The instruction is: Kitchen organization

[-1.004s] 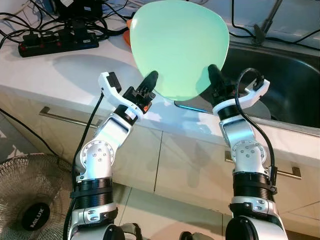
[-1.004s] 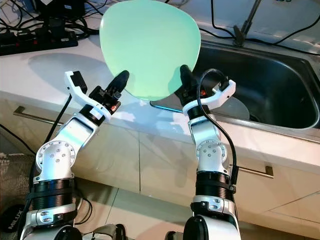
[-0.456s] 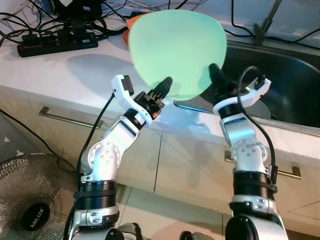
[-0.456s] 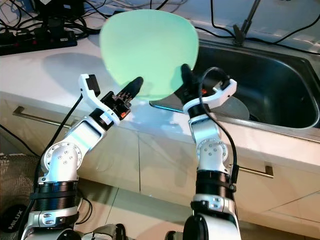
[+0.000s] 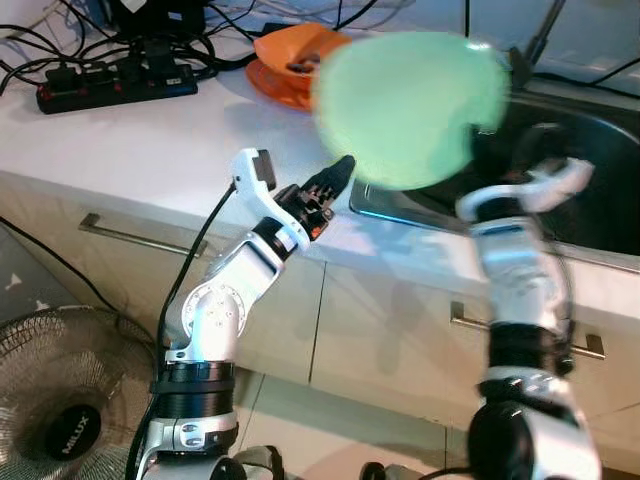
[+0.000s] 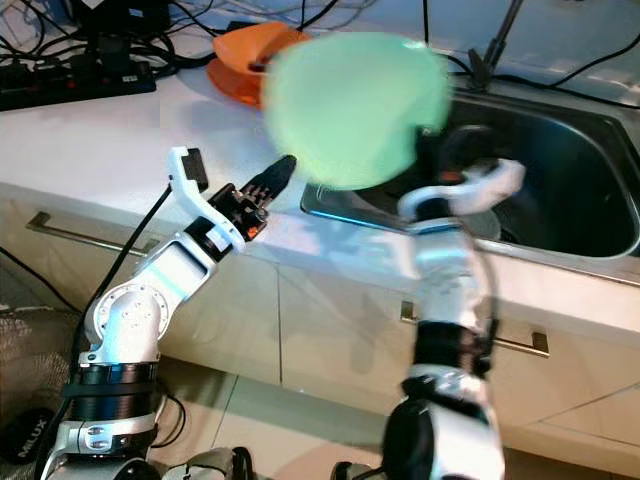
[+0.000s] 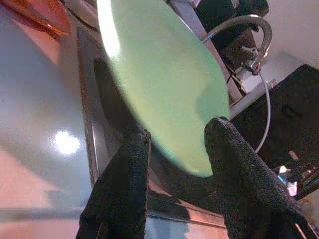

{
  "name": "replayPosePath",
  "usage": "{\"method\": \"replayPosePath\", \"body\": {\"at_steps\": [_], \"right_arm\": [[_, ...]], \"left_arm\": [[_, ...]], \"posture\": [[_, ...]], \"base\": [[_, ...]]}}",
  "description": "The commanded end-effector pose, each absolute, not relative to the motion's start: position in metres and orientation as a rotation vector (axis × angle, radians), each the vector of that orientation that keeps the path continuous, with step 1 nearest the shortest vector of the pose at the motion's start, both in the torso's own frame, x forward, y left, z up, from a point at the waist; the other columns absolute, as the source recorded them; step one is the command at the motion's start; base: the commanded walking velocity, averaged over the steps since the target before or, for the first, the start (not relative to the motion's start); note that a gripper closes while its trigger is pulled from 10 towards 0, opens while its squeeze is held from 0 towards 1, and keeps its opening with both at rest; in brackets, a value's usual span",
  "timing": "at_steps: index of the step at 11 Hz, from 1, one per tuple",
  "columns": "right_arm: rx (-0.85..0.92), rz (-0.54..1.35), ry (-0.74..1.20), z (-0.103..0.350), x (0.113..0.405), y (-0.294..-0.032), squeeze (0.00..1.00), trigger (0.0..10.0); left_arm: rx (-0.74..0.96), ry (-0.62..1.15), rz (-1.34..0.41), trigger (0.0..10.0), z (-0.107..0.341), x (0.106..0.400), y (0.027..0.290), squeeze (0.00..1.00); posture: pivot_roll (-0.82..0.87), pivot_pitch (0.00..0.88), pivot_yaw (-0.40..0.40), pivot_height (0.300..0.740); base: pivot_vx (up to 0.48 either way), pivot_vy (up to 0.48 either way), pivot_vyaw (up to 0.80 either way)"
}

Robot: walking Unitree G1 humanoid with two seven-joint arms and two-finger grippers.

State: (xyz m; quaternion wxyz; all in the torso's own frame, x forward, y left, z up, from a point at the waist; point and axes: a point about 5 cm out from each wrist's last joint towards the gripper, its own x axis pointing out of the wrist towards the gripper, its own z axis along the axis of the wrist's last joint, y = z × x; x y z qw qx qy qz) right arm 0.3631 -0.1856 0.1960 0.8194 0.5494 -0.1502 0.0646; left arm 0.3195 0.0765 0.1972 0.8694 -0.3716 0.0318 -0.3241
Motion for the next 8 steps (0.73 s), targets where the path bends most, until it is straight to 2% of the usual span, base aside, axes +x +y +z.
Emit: {"method": "replayPosePath", "body": {"at_steps": [1, 4, 5, 6, 7, 8], "right_arm": [[1.206, 0.125, -0.452, 0.219, 0.365, -0.204, 0.0, 0.0], [1.19, 0.049, -0.5, 0.223, 0.366, -0.226, 0.0, 0.0], [1.138, -0.033, -0.478, 0.219, 0.368, -0.236, 0.0, 4.7], [1.093, -0.092, -0.456, 0.215, 0.37, -0.241, 0.0, 10.0], [0.978, -0.178, -0.413, 0.209, 0.372, -0.248, 0.0, 10.0], [0.935, -0.192, -0.395, 0.208, 0.374, -0.249, 0.0, 10.0]], "left_arm": [[-0.746, 0.053, -0.701, 10.0, 0.2, 0.317, 0.073, 0.0], [-0.721, 0.048, -0.686, 10.0, 0.2, 0.317, 0.075, 0.0], [-0.688, 0.047, -0.659, 10.0, 0.199, 0.318, 0.078, 0.0], [-0.646, 0.046, -0.632, 10.0, 0.199, 0.319, 0.08, 0.0], [-0.402, 0.03, -0.554, 10.0, 0.197, 0.324, 0.086, 0.0], [-0.33, 0.016, -0.529, 10.0, 0.196, 0.326, 0.087, 0.0]], "posture": [[0.06, 0.08, -0.024, 0.74], [0.07, 0.08, -0.025, 0.74], [0.06, 0.08, -0.024, 0.74], [0.07, 0.08, -0.025, 0.74], [0.07, 0.078, -0.026, 0.74], [0.07, 0.079, -0.027, 0.74]], "base": [[0.0, 0.0, 0.0], [0.0, 0.0, 0.0], [0.0, 0.0, 0.0], [0.0, 0.0, 0.0], [0.0, 0.0, 0.0], [0.0, 0.0, 0.0]]}}
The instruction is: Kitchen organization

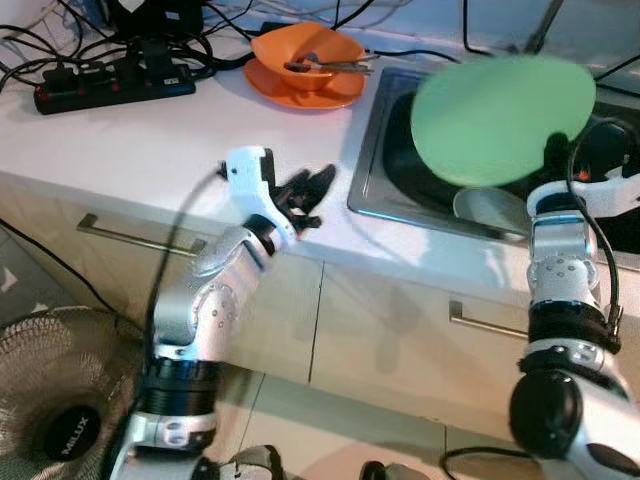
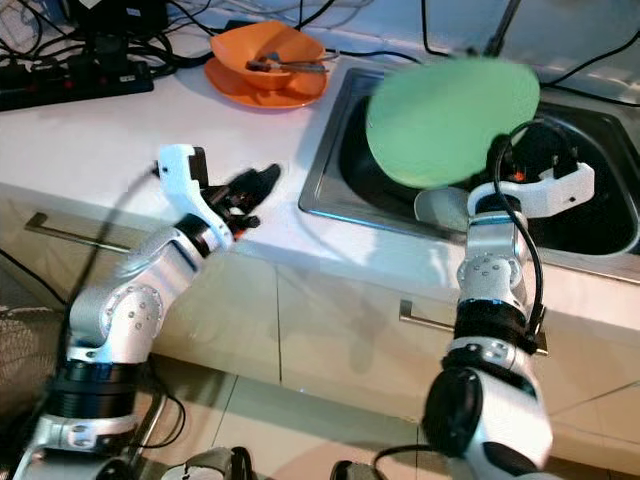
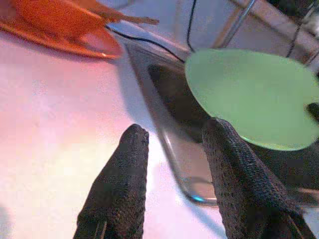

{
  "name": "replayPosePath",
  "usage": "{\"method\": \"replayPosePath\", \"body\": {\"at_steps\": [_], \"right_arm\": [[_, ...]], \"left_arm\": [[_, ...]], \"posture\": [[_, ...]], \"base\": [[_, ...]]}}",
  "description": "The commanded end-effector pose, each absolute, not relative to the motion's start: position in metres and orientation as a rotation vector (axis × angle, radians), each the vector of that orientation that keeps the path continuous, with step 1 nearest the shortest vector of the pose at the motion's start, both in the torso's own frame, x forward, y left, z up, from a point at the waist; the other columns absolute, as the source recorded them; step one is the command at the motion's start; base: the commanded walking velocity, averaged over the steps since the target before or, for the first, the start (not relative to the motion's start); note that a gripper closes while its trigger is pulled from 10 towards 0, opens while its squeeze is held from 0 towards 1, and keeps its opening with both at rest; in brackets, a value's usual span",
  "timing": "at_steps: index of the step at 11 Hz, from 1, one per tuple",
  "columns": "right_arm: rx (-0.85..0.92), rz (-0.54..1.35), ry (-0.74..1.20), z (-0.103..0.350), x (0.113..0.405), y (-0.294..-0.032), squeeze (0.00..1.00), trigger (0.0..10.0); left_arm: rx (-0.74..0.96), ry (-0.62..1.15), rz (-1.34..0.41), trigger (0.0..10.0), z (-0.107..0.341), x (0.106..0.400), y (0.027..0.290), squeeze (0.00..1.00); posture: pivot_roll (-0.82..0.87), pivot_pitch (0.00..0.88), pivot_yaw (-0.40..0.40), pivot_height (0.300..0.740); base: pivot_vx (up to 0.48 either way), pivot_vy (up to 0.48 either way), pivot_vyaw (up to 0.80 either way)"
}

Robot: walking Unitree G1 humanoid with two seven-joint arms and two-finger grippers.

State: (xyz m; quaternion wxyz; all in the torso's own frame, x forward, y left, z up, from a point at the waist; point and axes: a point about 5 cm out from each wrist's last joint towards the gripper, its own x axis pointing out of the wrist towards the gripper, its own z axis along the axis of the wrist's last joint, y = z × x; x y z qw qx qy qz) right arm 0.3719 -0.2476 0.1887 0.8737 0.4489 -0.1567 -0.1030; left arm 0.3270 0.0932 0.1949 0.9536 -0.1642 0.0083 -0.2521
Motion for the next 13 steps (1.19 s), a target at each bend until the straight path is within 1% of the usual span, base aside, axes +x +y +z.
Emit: {"method": "replayPosePath", "body": {"at_steps": [1, 2, 3, 4, 5, 6, 8, 12, 13], "right_arm": [[0.889, -0.209, -0.379, 0.207, 0.377, -0.249, 0.0, 10.0], [0.797, -0.255, -0.346, 0.206, 0.381, -0.249, 0.0, 10.0], [0.688, -0.267, -0.307, 0.206, 0.384, -0.246, 0.0, 10.0], [0.562, -0.253, -0.259, 0.205, 0.388, -0.237, 0.0, 10.0], [0.472, -0.237, -0.211, 0.201, 0.393, -0.226, 0.0, 10.0], [0.412, -0.227, -0.189, 0.2, 0.395, -0.22, 0.0, 10.0], [0.249, -0.179, -0.11, 0.192, 0.402, -0.199, 0.0, 10.0], [0.146, -0.102, -0.018, 0.182, 0.407, -0.176, 0.0, 10.0], [0.104, -0.047, 0.011, 0.176, 0.407, -0.163, 0.0, 10.0]], "left_arm": [[-0.277, 0.003, -0.517, 10.0, 0.196, 0.326, 0.087, 0.0], [-0.205, -0.002, -0.526, 10.0, 0.194, 0.324, 0.083, 0.0], [-0.172, -0.005, -0.529, 10.0, 0.193, 0.323, 0.082, 0.0], [-0.132, -0.006, -0.533, 10.0, 0.192, 0.323, 0.08, 0.0], [-0.107, -0.007, -0.535, 10.0, 0.191, 0.322, 0.08, 0.0], [-0.093, -0.009, -0.536, 10.0, 0.19, 0.322, 0.079, 0.0], [-0.047, -0.002, -0.553, 10.0, 0.188, 0.32, 0.075, 0.0], [-0.012, 0.023, -0.571, 10.0, 0.182, 0.317, 0.071, 0.0], [0.003, 0.034, -0.583, 10.0, 0.179, 0.315, 0.069, 0.0]], "posture": [[0.07, 0.078, -0.027, 0.74], [0.07, 0.078, -0.031, 0.74], [0.07, 0.078, -0.032, 0.74], [0.07, 0.077, -0.034, 0.74], [0.08, 0.076, -0.035, 0.74], [0.08, 0.076, -0.037, 0.74], [0.09, 0.076, -0.043, 0.74], [0.09, 0.074, -0.049, 0.74], [0.1, 0.077, -0.052, 0.74]], "base": [[0.0, 0.0, 0.0], [0.0, 0.0, 0.0], [0.0, 0.0, 0.0], [0.0, 0.0, 0.0], [0.0, 0.0, 0.0], [0.0, 0.0, 0.0], [0.0, 0.0, 0.0], [0.0, 0.0, 0.0], [0.0, 0.0, 0.0]]}}
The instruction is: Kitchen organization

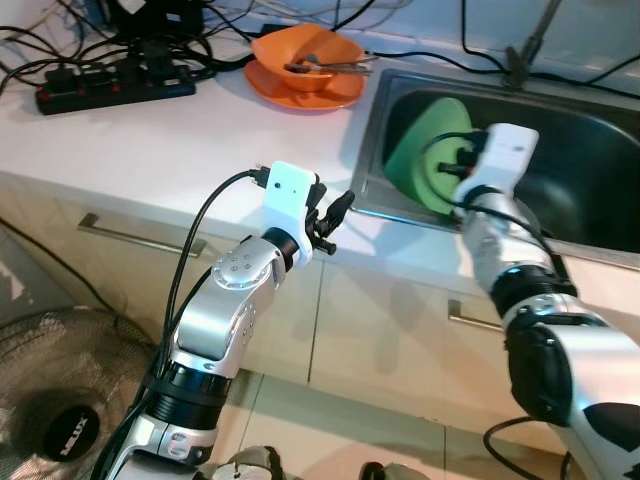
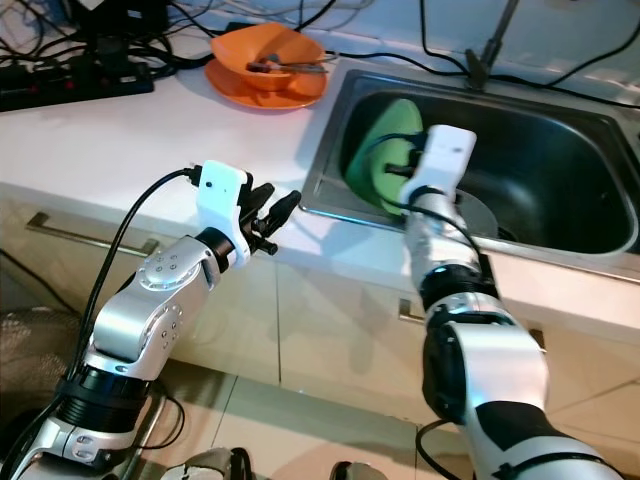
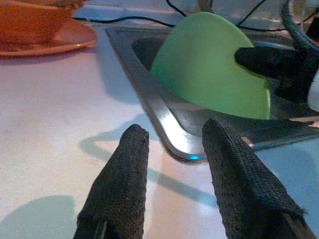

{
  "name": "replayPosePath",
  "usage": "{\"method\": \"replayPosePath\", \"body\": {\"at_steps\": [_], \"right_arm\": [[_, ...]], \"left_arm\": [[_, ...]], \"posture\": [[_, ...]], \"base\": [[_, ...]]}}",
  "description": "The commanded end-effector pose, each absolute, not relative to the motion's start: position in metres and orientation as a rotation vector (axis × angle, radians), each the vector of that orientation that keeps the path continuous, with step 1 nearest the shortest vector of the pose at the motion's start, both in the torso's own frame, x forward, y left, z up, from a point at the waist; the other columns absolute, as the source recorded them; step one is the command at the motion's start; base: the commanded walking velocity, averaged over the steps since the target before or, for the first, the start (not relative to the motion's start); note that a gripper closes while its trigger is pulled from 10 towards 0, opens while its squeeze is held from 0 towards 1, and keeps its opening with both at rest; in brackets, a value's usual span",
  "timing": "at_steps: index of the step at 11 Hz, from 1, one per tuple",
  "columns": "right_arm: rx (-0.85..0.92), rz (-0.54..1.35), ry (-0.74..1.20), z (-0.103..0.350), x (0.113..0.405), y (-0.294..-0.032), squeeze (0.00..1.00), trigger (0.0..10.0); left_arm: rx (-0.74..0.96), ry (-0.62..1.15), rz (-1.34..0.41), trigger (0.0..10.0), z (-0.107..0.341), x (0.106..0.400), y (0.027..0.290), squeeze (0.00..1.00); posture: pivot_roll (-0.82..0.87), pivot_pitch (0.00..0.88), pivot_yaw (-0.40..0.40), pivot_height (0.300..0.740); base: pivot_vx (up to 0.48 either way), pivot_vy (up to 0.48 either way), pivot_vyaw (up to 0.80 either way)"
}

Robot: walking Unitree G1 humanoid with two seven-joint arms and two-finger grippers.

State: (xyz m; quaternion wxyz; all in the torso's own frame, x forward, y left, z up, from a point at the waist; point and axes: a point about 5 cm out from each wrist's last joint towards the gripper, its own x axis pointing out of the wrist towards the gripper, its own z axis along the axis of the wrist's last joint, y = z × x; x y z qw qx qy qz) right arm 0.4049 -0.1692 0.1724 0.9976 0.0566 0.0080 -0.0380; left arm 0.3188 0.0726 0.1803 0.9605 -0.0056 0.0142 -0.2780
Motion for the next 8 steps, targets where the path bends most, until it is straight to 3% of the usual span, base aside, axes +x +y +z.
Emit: {"method": "replayPosePath", "body": {"at_steps": [1, 2, 3, 4, 6, 7, 8], "right_arm": [[0.101, -0.031, 0.024, 0.173, 0.406, -0.159, 0.09, 10.0], [0.09, -0.018, 0.039, 0.169, 0.405, -0.155, 1.0, 10.0], [0.082, -0.008, 0.051, 0.165, 0.404, -0.152, 0.85, 10.0], [0.075, -0.001, 0.055, 0.163, 0.404, -0.151, 0.0, 10.0], [0.071, 0.006, 0.054, 0.162, 0.403, -0.151, 0.0, 10.0], [0.043, 0.012, 0.048, 0.162, 0.403, -0.15, 1.0, 10.0], [0.033, 0.009, 0.045, 0.163, 0.403, -0.151, 1.0, 10.0]], "left_arm": [[0.004, 0.035, -0.585, 10.0, 0.179, 0.314, 0.068, 0.0], [0.004, 0.037, -0.586, 10.0, 0.178, 0.314, 0.068, 0.0], [0.005, 0.04, -0.586, 10.0, 0.177, 0.314, 0.068, 0.0], [0.006, 0.044, -0.586, 10.0, 0.176, 0.314, 0.068, 0.0], [0.007, 0.047, -0.587, 10.0, 0.175, 0.314, 0.068, 0.0], [0.009, 0.05, -0.585, 10.0, 0.174, 0.314, 0.068, 0.0], [0.008, 0.05, -0.585, 10.0, 0.174, 0.314, 0.068, 0.0]], "posture": [[0.1, 0.078, -0.052, 0.74], [0.1, 0.08, -0.052, 0.74], [0.1, 0.081, -0.052, 0.74], [0.1, 0.082, -0.051, 0.74], [0.1, 0.083, -0.051, 0.74], [0.1, 0.082, -0.051, 0.74], [0.1, 0.082, -0.051, 0.74]], "base": [[0.0, 0.0, 0.0], [0.0, 0.0, 0.0], [0.0, 0.0, 0.0], [0.0, 0.0, 0.0], [0.0, 0.0, 0.0], [0.0, 0.0, 0.0], [0.0, 0.0, 0.0]]}}
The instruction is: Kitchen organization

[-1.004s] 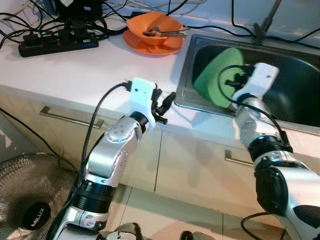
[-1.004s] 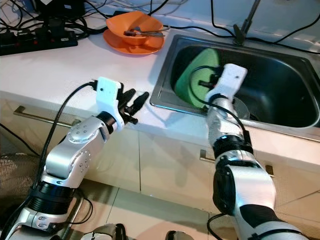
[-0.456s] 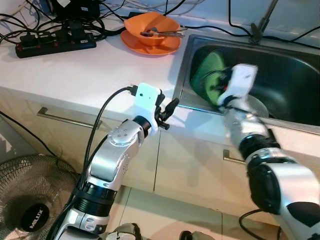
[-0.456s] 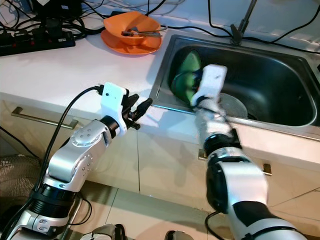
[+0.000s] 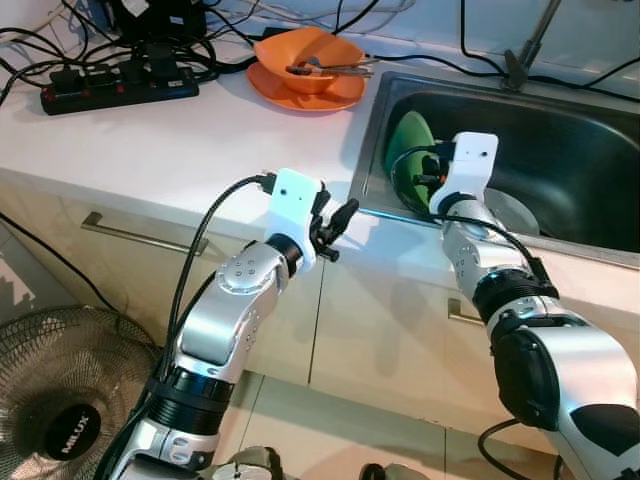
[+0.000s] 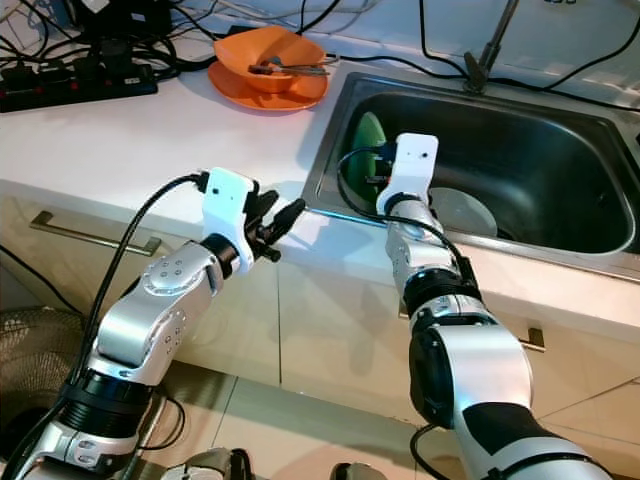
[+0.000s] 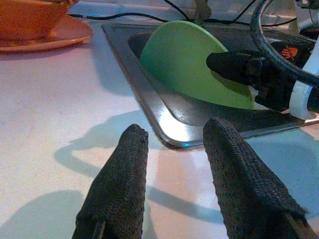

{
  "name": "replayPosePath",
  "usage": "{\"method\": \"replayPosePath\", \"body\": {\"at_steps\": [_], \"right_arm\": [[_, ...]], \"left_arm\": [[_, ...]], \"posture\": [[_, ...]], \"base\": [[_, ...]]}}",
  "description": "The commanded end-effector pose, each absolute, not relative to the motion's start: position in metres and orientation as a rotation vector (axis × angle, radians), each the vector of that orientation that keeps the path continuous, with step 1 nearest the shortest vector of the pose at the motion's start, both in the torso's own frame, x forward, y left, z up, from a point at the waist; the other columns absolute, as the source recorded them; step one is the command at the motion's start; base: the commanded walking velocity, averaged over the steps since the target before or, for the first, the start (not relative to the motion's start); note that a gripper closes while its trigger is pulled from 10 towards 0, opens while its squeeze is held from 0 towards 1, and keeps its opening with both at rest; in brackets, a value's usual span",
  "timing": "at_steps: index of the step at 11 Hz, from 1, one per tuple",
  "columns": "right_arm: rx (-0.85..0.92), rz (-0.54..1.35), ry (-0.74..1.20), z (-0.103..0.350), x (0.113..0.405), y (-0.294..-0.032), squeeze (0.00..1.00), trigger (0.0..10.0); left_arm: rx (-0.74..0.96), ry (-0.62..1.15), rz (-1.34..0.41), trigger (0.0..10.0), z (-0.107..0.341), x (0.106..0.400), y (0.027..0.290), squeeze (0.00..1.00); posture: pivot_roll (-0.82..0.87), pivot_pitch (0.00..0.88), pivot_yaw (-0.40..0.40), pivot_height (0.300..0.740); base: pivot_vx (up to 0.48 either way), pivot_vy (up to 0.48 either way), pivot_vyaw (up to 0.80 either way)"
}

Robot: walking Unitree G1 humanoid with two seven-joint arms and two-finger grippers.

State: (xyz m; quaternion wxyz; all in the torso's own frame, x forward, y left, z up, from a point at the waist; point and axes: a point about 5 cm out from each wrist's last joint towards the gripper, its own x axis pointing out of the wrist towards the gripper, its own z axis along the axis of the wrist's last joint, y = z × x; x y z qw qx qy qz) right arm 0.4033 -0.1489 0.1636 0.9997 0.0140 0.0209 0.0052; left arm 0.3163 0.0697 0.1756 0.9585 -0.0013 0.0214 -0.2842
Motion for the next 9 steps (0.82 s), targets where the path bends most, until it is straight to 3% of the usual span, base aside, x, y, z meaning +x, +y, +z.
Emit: {"method": "replayPosePath", "body": {"at_steps": [1, 9], "right_arm": [[-0.002, 0.006, 0.024, 0.165, 0.403, -0.15, 0.0, 10.0], [0.012, -0.058, -0.165, 0.212, 0.412, -0.167, 0.0, 10.0]], "left_arm": [[0.008, 0.05, -0.585, 10.0, 0.174, 0.314, 0.068, 0.0], [0.009, 0.041, -0.576, 10.0, 0.175, 0.315, 0.068, 0.0]], "posture": [[0.1, 0.082, -0.049, 0.74], [0.09, 0.082, -0.046, 0.74]], "base": [[0.0, 0.0, 0.0], [0.0, 0.0, 0.0]]}}
